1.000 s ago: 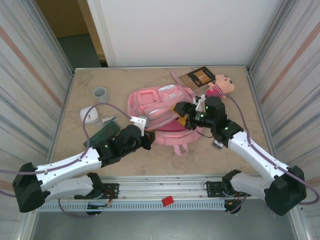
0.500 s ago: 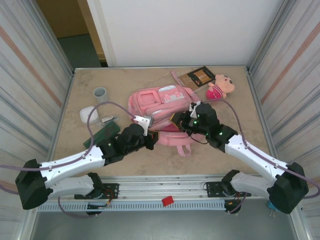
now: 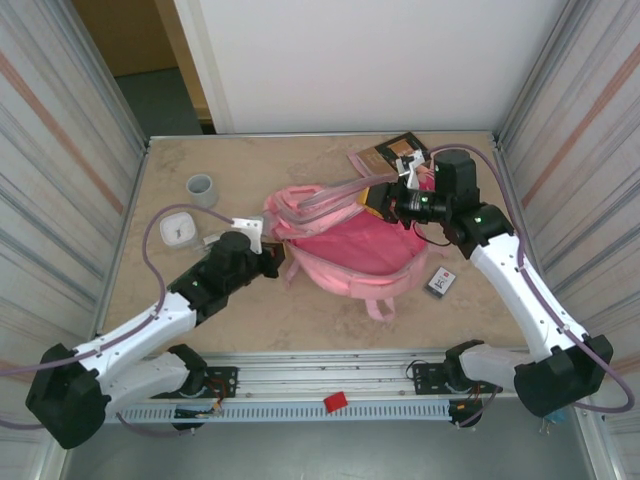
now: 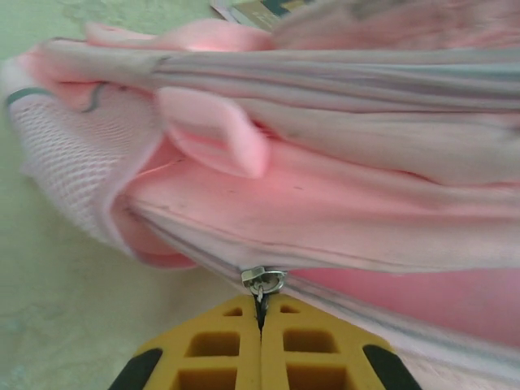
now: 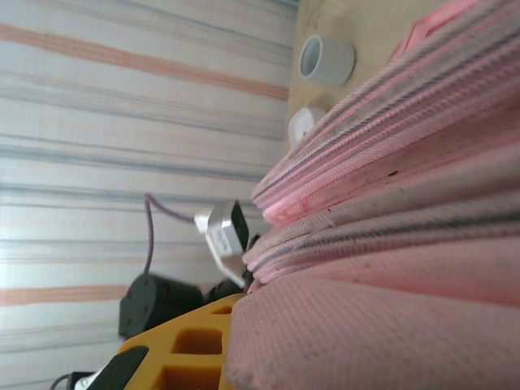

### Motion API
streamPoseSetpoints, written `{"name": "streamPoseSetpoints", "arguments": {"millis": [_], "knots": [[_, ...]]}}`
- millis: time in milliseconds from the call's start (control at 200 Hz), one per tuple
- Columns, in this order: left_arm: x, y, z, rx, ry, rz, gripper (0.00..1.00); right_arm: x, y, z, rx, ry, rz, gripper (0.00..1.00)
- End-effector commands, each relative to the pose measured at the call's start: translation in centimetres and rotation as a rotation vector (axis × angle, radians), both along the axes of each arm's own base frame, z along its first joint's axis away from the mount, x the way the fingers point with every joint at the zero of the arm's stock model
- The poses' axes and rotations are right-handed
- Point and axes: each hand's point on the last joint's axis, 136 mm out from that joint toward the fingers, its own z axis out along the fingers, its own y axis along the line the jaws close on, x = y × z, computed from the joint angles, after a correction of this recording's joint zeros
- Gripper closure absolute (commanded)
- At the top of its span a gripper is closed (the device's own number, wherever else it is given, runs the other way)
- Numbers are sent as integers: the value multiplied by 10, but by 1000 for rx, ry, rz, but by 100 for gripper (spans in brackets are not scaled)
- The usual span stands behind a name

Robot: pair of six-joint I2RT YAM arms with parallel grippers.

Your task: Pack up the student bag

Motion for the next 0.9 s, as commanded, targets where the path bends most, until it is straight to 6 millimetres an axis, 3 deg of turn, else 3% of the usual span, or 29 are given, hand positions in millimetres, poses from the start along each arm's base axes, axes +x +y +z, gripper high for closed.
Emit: {"name": "streamPoseSetpoints", "arguments": {"millis": [0, 165, 200, 306, 386, 666, 772, 892], "knots": [[21, 24, -20, 46, 0, 63, 100, -17, 5, 47, 66, -144, 116, 97], [45, 34, -31, 51, 23, 96, 98, -10, 9, 41, 83, -142, 73, 97], [48, 32, -28, 43, 24, 87, 93, -8, 11, 38, 87, -138, 64, 97], [49, 25, -11, 7, 30, 58, 63, -4, 23, 29, 61, -146, 35, 97], [44, 27, 4, -18, 67, 82, 53, 0, 35, 25, 46, -167, 14, 97], [20, 66, 38, -36, 124, 269, 47, 16, 77, 8, 44, -241, 16, 97], [13, 73, 39, -21, 143, 291, 46, 21, 94, 0, 42, -255, 29, 97], [11, 76, 38, -33, 159, 315, 46, 27, 115, -23, 28, -228, 55, 97]]}}
